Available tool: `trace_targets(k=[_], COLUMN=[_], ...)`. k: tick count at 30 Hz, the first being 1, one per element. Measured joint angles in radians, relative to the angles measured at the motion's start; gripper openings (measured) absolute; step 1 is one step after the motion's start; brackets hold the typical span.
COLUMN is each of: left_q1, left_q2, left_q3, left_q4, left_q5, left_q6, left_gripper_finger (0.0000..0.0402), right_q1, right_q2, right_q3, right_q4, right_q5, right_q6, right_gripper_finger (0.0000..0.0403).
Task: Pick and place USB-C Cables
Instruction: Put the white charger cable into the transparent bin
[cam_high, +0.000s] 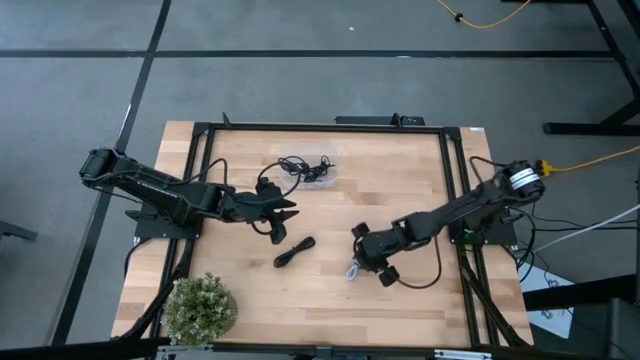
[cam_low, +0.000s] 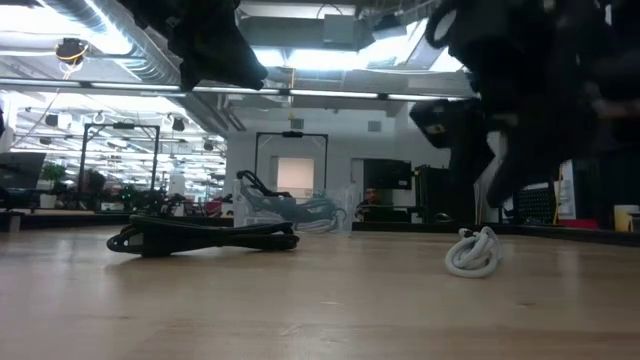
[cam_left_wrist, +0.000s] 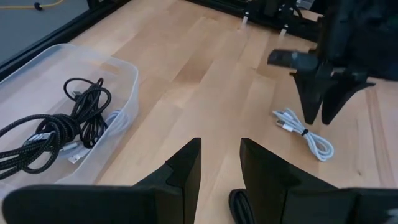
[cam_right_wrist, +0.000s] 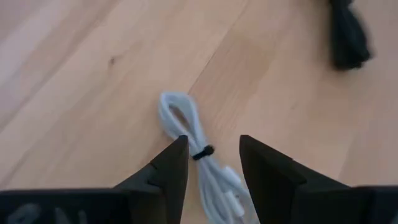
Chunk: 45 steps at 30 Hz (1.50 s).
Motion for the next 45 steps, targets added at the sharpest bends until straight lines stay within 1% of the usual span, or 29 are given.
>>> trace_targets(k=[8,12,14,17,18,21,23,24,26,29,30,31,32,33,37,41,43,45], left_q1=[0.001,0.001,0.001,0.001,0.001,0.001,0.001,0.001,0.001,0.001,0.001,0.001,0.001,0.001,0.001,0.001,0.001,0.001], left_q2=[0.0,0.0,0.0,0.0,0.0,0.0,0.0,0.0,0.0,0.0,0.0,0.0,0.0,0.0,0.0,0.0,0.0,0.0], left_q3=[0.0,0.0,0.0,0.0,0.0,0.0,0.0,0.0,0.0,0.0,0.0,0.0,0.0,0.0,0.0,0.0,0.0,0.0], left_q4=[0.0,0.0,0.0,0.0,0.0,-0.001,0.0,-0.001,0.0,0.0,0.0,0.0,-0.001,-0.001,-0.001,-0.002,-0.004,-0.009], left_q5=[-0.007,-0.007,-0.007,-0.007,-0.007,-0.007,-0.007,-0.007,-0.007,-0.007,-0.007,-0.007,-0.007,-0.007,-0.007,-0.007,-0.007,-0.007], left_q6=[0.0,0.0,0.0,0.001,0.001,0.001,0.001,0.001,0.001,0.001,0.001,0.001,0.002,0.006,0.008,0.008,0.008,0.009], left_gripper_finger=[0.0105,0.0105,0.0105,0.0105,0.0105,0.0105,0.0105,0.0105,0.0105,0.0105,0.0105,0.0105,0.0105,0.0105,0.0105,0.0105,0.0105,0.0105], right_q1=[0.0,0.001,0.001,0.001,-0.001,-0.003,-0.005,-0.006,-0.011,-0.044,-0.061,-0.082,-0.106,-0.132,-0.266,-0.414,-0.486,-0.559], right_q2=[0.12,0.15,0.15,0.138,0.134,0.12,0.107,0.104,0.102,0.095,0.094,0.094,0.096,0.096,0.093,0.094,0.094,0.094], right_q3=[0.0,0.004,0.005,0.009,0.013,0.054,0.089,0.102,0.132,0.191,0.208,0.224,0.243,0.264,0.329,0.368,0.387,0.416], right_q4=[0.001,0.012,0.016,0.002,-0.008,-0.01,0.004,0.003,0.011,0.049,0.054,0.053,0.053,0.054,0.088,0.209,0.267,0.289], right_q5=[0.015,0.063,0.091,0.173,0.209,0.381,0.523,0.609,0.825,1.198,1.284,1.328,1.336,1.318,1.111,0.977,0.84,0.651], right_q6=[-0.004,0.038,0.087,0.133,0.138,0.123,0.064,0.036,-0.013,-0.091,-0.115,-0.141,-0.161,-0.167,-0.191,-0.268,-0.296,-0.285], right_gripper_finger=[0.0149,0.0141,0.0118,0.0053,0.004,0.004,0.004,0.004,0.004,0.004,0.004,0.004,0.004,0.004,0.004,0.004,0.004,0.004])
